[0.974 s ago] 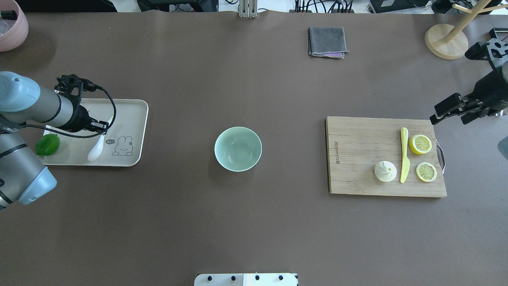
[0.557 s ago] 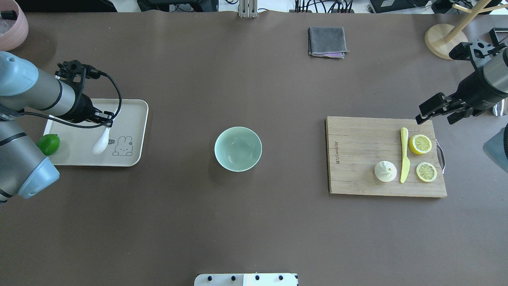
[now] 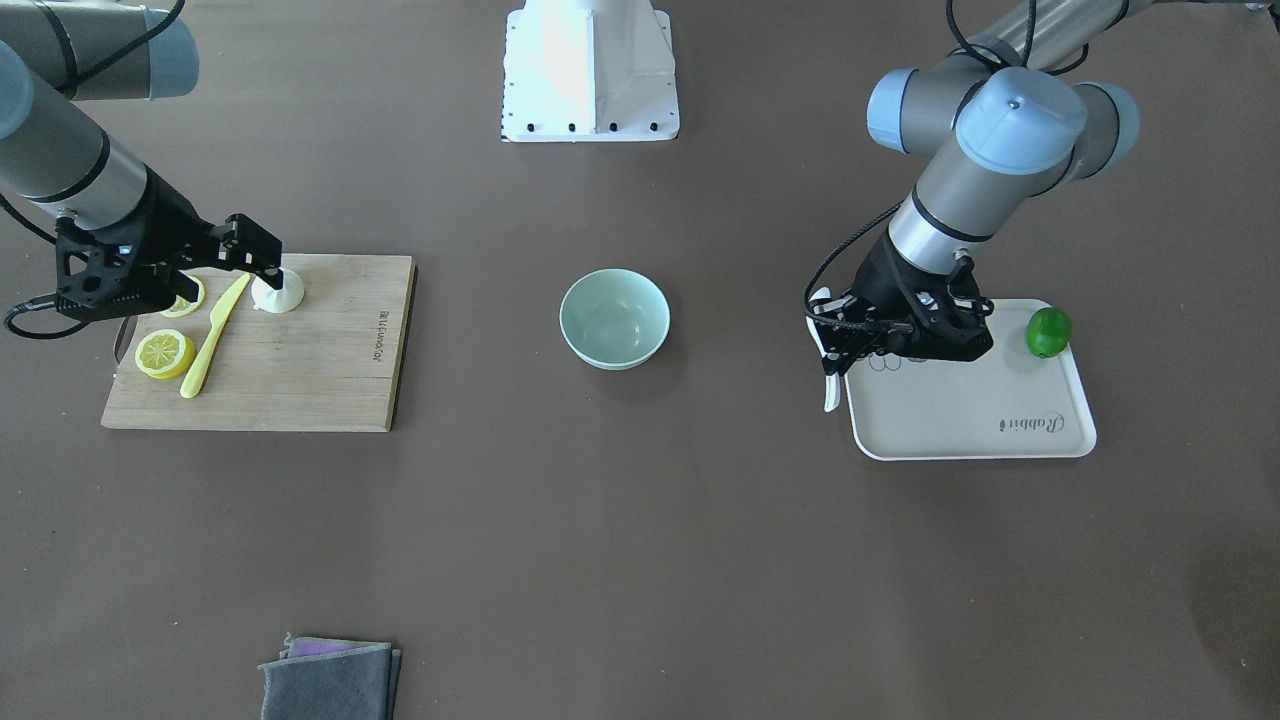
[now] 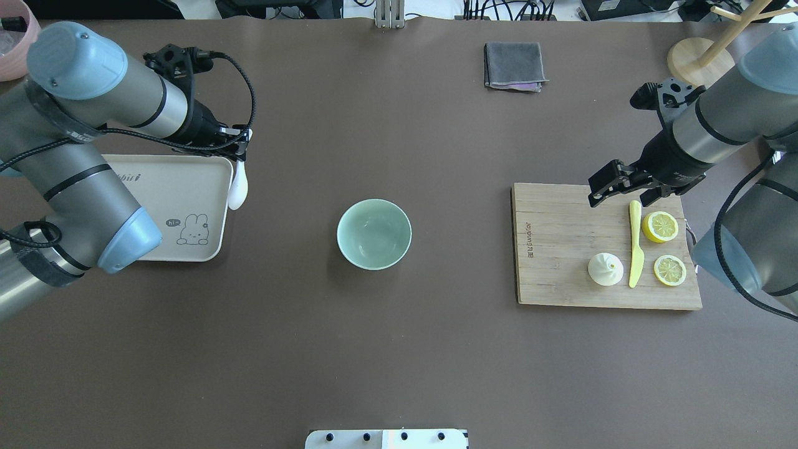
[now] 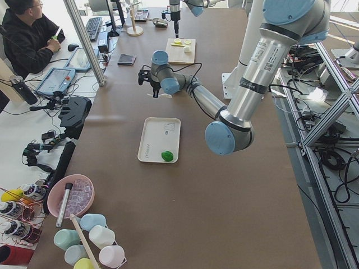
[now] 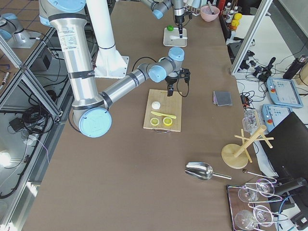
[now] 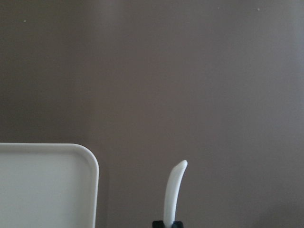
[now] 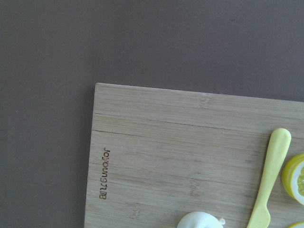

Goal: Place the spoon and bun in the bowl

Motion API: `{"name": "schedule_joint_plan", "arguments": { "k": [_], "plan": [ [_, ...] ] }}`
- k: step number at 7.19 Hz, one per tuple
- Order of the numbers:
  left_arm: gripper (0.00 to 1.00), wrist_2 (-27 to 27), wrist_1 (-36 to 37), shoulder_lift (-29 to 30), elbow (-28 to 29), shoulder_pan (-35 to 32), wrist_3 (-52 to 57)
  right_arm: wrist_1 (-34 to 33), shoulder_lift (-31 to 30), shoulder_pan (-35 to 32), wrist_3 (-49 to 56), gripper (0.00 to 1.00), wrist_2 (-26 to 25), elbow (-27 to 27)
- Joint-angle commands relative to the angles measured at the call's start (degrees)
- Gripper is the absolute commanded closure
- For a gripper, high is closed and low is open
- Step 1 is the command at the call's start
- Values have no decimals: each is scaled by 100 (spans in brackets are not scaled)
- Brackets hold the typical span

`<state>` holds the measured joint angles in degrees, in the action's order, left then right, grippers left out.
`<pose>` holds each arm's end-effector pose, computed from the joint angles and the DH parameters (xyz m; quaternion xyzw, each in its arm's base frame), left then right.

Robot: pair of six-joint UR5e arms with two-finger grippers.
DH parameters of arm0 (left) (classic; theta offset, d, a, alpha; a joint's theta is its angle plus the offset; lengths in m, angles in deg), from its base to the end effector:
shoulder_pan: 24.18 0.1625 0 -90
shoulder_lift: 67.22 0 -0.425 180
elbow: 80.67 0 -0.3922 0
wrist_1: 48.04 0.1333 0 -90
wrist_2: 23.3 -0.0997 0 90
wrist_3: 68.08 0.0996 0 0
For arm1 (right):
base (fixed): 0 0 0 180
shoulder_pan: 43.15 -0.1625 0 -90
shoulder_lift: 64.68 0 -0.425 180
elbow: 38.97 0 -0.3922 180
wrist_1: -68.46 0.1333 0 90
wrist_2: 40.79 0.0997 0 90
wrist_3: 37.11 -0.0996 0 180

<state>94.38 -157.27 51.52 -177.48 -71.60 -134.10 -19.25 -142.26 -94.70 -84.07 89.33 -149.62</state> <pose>0.3778 -0.5397 0.2765 0.0882 0.4867 -0.0674 0.8665 -0.2851 -0.4702 0.3680 -0.0120 -0.4336 -0.0375 0.9002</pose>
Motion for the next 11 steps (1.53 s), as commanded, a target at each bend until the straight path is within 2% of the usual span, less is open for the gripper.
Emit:
{"name": "schedule_joint_plan", "arguments": {
  "k": [1,2,4,6,7,8,9,10,11],
  "plan": [
    [100,-17,77,822,301,162,-980,0,-29,547,-218,0,-539,-9],
    [100,-35,69,965,433,223,-1061,0,-256,619,-182,0,-646,-18],
    [100,-35,68,1001,452,233,-1062,1171,-932,716,-234,0,-743,148],
    [100,-244,42,992,461,565,-1324,1204,-944,865,-252,1,-761,228],
    [100,-541,33,949,469,863,-1343,1204,-944,935,-270,7,-778,228],
    [100,-605,25,948,461,927,-1343,1204,-935,953,-322,37,-778,237],
    [100,-606,25,931,469,927,-1343,1195,-935,980,-323,73,-787,280],
    [100,-615,25,922,478,936,-1343,1195,-935,997,-323,100,-848,281],
    [100,-615,25,913,478,953,-1343,1195,-909,1006,-323,100,-857,272]
  ]
}}
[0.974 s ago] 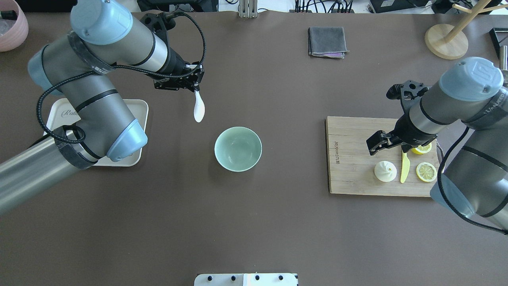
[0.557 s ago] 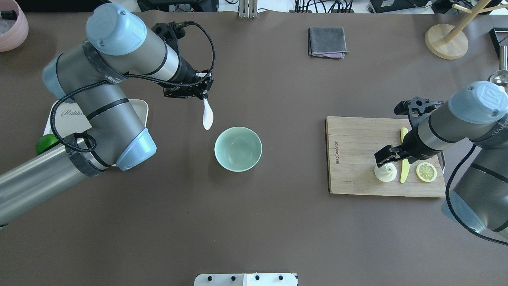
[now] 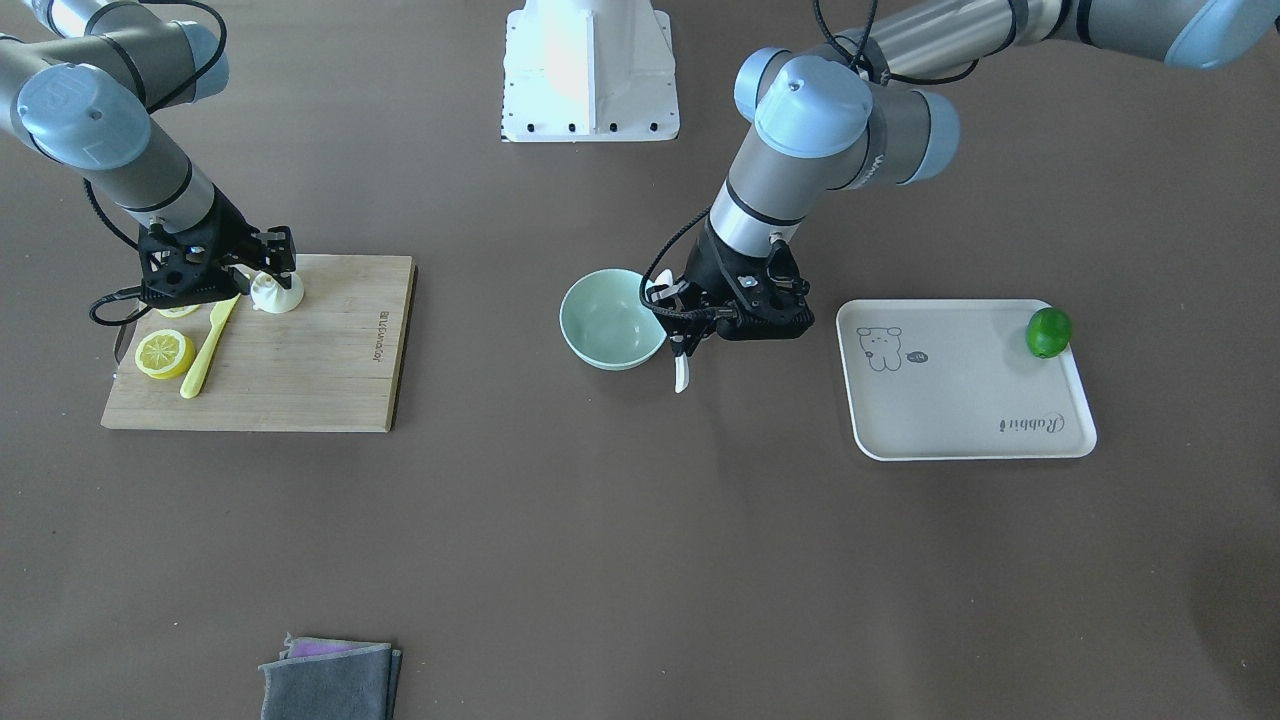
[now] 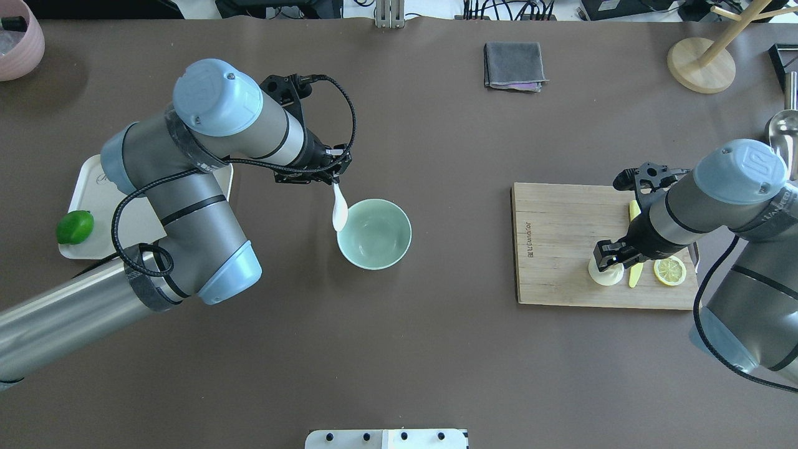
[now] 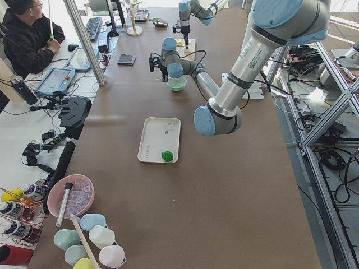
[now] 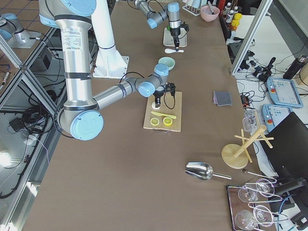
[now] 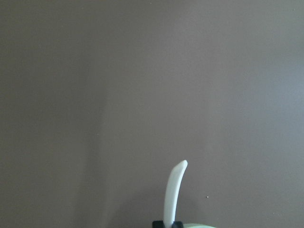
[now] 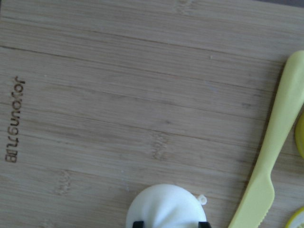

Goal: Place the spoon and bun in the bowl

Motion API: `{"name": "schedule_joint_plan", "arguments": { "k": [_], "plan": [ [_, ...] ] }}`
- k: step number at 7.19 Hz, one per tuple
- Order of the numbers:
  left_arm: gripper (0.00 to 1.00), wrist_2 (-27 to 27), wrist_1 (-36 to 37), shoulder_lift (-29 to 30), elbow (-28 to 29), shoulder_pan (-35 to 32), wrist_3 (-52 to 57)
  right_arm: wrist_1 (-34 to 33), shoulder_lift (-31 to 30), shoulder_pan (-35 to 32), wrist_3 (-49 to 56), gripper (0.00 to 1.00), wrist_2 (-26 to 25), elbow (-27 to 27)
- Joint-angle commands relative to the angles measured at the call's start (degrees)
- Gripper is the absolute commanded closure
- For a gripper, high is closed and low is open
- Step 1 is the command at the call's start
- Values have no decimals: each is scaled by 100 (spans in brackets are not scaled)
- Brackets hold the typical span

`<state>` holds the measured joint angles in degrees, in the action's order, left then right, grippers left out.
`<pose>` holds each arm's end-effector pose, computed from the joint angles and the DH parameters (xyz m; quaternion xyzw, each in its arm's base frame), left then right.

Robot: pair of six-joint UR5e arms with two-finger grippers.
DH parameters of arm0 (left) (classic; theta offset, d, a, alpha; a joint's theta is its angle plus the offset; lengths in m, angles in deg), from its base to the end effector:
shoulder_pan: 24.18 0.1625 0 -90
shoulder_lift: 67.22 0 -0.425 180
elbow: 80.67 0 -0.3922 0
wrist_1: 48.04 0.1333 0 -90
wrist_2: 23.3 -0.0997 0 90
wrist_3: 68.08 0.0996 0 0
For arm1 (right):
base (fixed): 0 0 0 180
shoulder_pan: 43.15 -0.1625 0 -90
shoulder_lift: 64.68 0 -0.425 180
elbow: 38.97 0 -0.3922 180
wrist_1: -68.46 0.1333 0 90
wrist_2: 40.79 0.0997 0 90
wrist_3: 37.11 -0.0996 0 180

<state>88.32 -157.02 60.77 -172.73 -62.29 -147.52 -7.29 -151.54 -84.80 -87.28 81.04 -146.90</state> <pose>0.4853 -0.5034 0.2072 0.0507 0.5082 -0.1138 0.8522 -0.3345 -0.4056 0.4573 -0.0076 -0.3916 -0.0686 0.9176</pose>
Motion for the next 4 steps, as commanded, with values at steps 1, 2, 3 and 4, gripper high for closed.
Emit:
{"name": "schedule_joint_plan", "arguments": {
  "k": [1,2,3,4],
  "plan": [
    [100,-9,0,-12,-5,22,-1,-10,63,-1,-11,100,33,-96],
    [100,-9,0,-12,4,48,-18,-10,73,-97,-11,100,51,-166],
    [100,-235,-70,14,108,214,-27,-10,81,-219,-11,100,86,-289],
    [100,-446,-106,32,127,355,-36,-18,82,-386,-11,100,304,-386]
  ]
}}
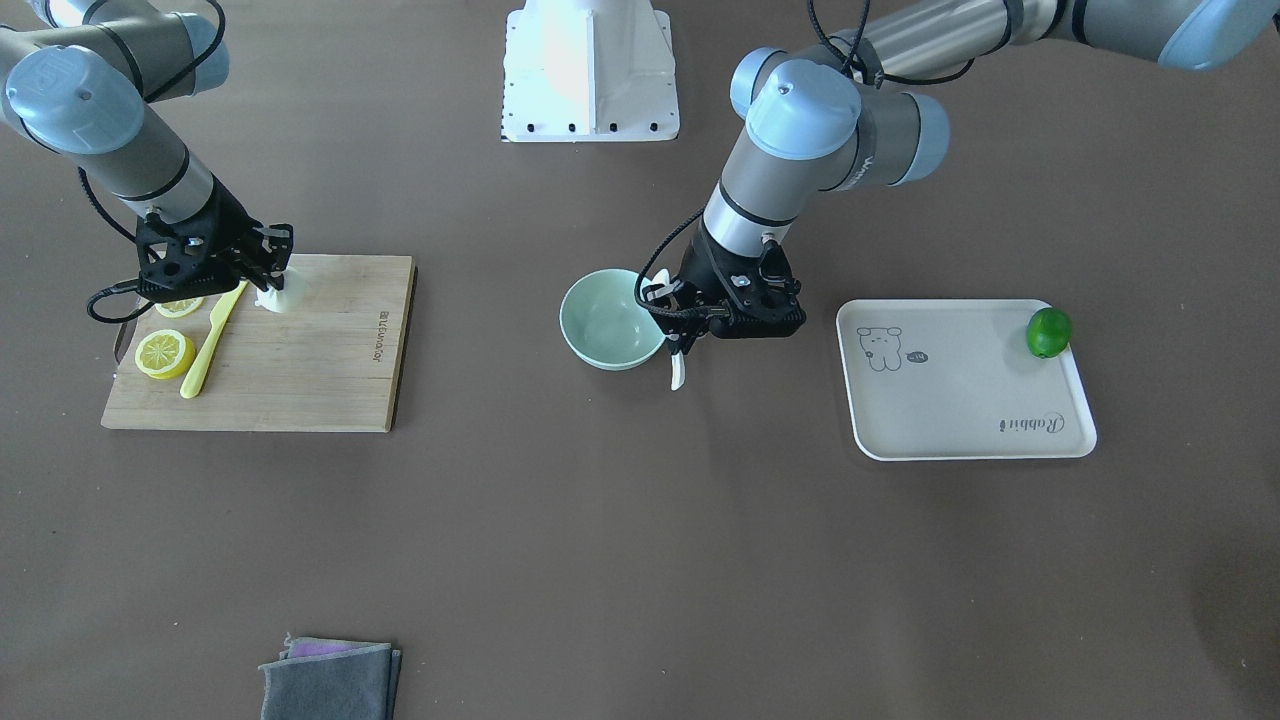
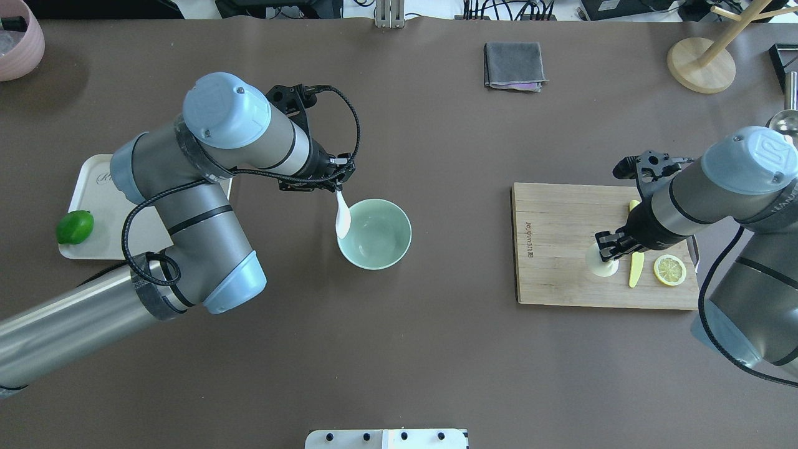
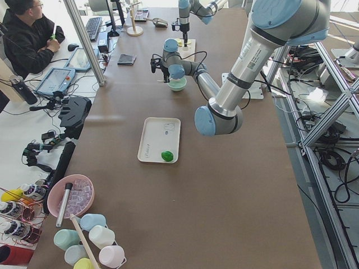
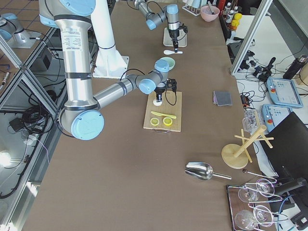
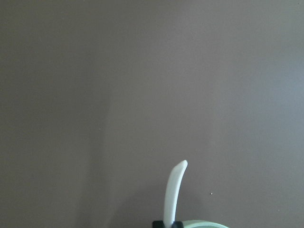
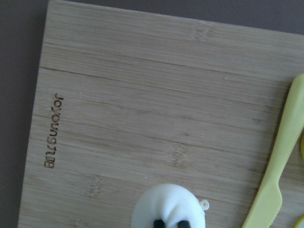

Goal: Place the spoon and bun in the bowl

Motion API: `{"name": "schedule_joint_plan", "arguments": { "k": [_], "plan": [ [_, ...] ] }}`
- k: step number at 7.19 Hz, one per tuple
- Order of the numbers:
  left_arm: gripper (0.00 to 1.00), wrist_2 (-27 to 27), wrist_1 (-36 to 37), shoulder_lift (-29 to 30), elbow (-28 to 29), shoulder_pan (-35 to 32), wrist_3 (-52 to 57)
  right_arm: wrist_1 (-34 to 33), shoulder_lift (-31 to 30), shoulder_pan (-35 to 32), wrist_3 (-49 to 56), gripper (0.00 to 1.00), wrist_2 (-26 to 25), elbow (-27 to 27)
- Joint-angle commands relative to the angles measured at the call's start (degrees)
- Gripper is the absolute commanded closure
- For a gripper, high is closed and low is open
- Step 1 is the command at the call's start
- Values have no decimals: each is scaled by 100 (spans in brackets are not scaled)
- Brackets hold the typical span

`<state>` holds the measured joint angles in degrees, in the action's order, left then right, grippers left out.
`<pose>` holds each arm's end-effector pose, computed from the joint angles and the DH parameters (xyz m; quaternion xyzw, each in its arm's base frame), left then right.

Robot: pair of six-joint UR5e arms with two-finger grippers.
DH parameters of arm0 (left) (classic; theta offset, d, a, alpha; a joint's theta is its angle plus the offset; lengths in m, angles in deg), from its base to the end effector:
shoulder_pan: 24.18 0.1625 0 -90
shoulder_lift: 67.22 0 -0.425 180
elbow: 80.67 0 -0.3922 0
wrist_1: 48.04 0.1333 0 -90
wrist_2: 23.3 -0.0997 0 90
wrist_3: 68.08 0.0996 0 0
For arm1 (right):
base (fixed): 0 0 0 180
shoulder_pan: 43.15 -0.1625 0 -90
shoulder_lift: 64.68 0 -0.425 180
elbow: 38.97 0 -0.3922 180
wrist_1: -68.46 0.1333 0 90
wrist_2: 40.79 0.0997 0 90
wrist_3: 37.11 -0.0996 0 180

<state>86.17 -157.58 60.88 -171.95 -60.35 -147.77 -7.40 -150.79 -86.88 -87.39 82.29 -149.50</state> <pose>0.5038 -0.4923 0.2112 0.0560 0.5035 -0.1110 0.8550 -0.3182 -0.4137 0.4275 0.0101 -0.4151 -0.0623 0.9076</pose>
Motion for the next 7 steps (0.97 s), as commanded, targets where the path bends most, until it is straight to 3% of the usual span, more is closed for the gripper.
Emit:
{"name": "schedule_joint_plan", "arguments": {
  "k": [1,6,7],
  "plan": [
    [100,-234,-59,39,49,215,-133,-7,111,-275,-9,100,311,-136],
    [100,-242,-50,242,76,436,-284,-7,226,-347,-325,100,313,-162],
    [85,-242,-41,233,110,418,-241,2,235,-347,-517,100,313,-240]
  ]
}}
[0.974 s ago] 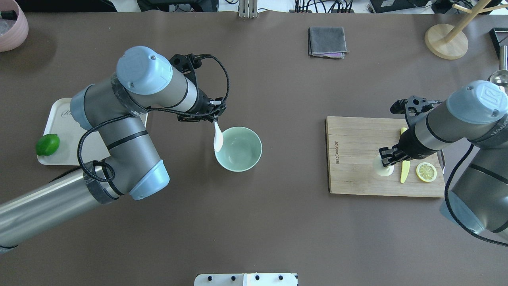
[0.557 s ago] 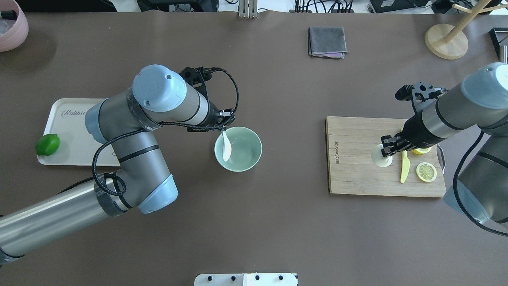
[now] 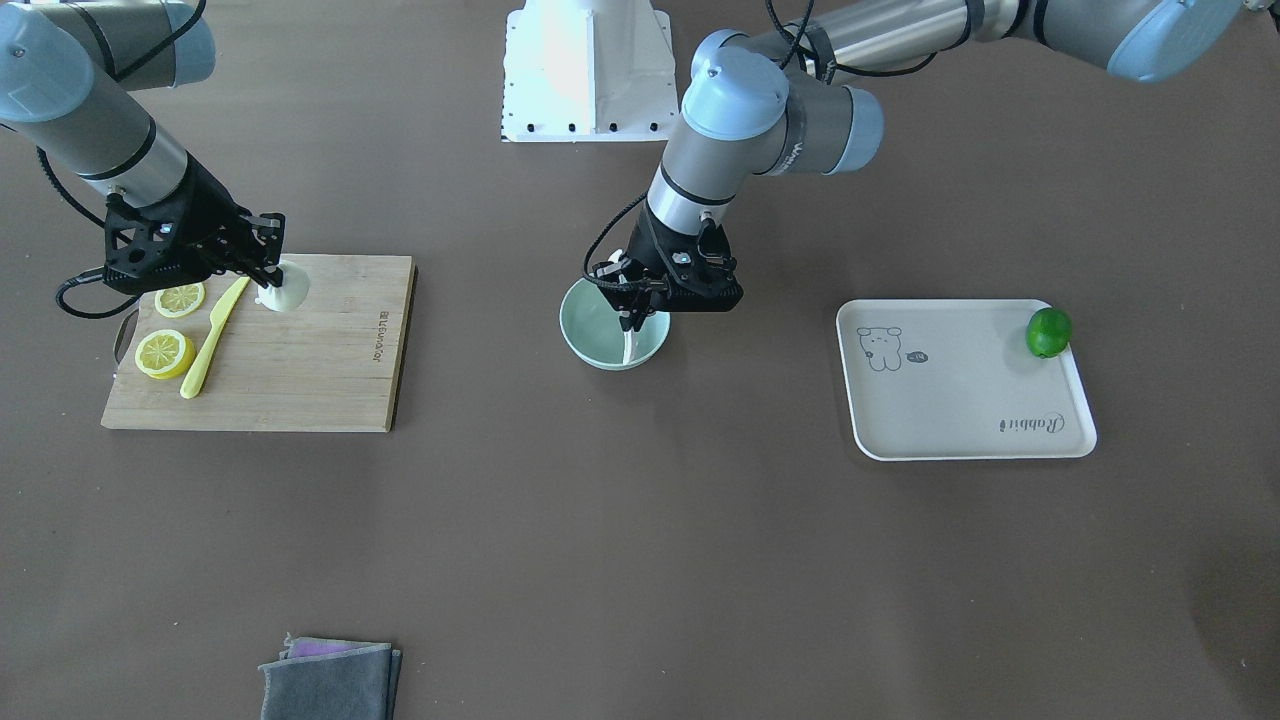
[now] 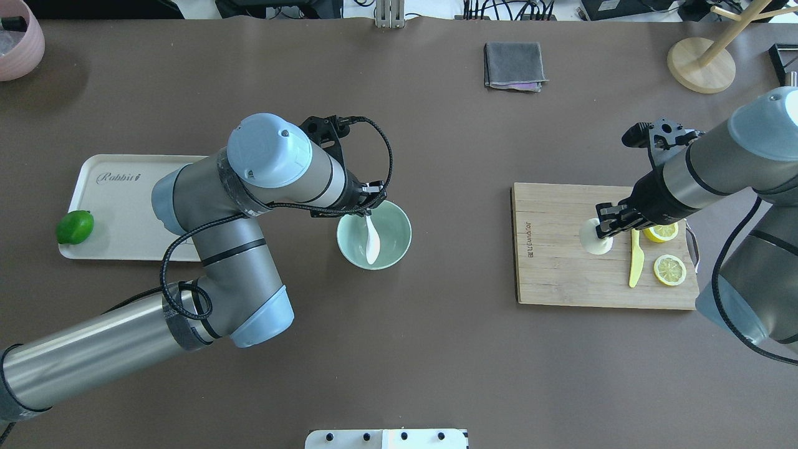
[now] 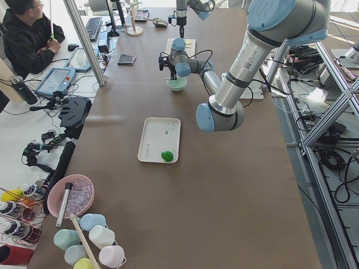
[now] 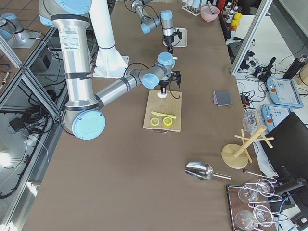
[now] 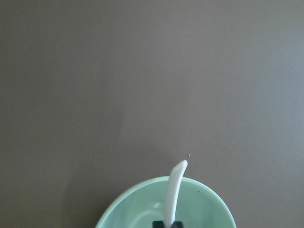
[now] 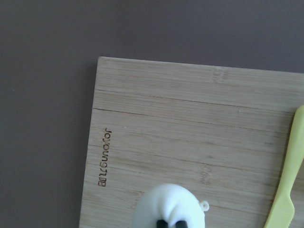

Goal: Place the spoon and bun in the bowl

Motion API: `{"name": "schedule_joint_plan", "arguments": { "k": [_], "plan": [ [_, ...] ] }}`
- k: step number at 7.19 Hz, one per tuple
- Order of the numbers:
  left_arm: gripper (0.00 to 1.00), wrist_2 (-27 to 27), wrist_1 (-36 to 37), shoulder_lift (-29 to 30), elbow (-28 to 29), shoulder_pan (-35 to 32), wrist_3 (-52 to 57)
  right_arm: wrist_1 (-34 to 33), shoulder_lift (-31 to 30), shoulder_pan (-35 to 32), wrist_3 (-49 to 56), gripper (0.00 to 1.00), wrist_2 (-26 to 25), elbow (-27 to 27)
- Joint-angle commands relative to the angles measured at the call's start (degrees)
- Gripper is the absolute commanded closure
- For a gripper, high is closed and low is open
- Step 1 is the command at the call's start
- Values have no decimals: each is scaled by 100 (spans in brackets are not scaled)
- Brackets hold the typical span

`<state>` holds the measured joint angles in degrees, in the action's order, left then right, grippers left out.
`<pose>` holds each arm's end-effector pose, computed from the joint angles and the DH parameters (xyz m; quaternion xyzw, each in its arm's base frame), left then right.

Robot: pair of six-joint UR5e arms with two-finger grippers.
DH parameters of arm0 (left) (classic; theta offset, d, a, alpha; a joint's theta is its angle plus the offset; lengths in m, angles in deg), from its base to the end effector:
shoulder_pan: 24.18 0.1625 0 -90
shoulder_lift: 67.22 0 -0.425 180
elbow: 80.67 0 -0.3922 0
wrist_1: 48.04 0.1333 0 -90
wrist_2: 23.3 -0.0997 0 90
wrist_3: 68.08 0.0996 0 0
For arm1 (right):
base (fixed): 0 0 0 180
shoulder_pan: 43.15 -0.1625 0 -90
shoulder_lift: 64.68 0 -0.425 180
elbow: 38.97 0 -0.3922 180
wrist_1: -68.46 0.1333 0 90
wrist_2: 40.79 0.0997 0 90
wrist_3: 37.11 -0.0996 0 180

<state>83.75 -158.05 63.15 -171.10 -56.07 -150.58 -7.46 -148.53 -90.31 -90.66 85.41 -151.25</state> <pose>0.5427 -0.4603 0.1894 0.0483 0.5143 -0.1068 0.8495 -0.2978 -0.4306 0.3902 0.0139 -0.4499 -0.0295 0.8925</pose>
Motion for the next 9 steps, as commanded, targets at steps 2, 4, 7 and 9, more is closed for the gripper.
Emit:
{"name": "schedule_joint_plan", "arguments": {
  "k": [2,4,7,9],
  "plan": [
    [3,-534,-3,-3,122,-19,42,-10,157,84,-594,100,-44,-206],
    [2,-536,14,-21,122,-159,198,-717,839,250,-779,100,-148,-224],
    [2,-605,41,-519,-79,-643,999,-1364,1904,820,-1270,100,-700,-154],
    [2,-598,58,-1124,-508,-1116,1505,-1355,2720,1138,-1657,100,-1044,352]
  ]
}}
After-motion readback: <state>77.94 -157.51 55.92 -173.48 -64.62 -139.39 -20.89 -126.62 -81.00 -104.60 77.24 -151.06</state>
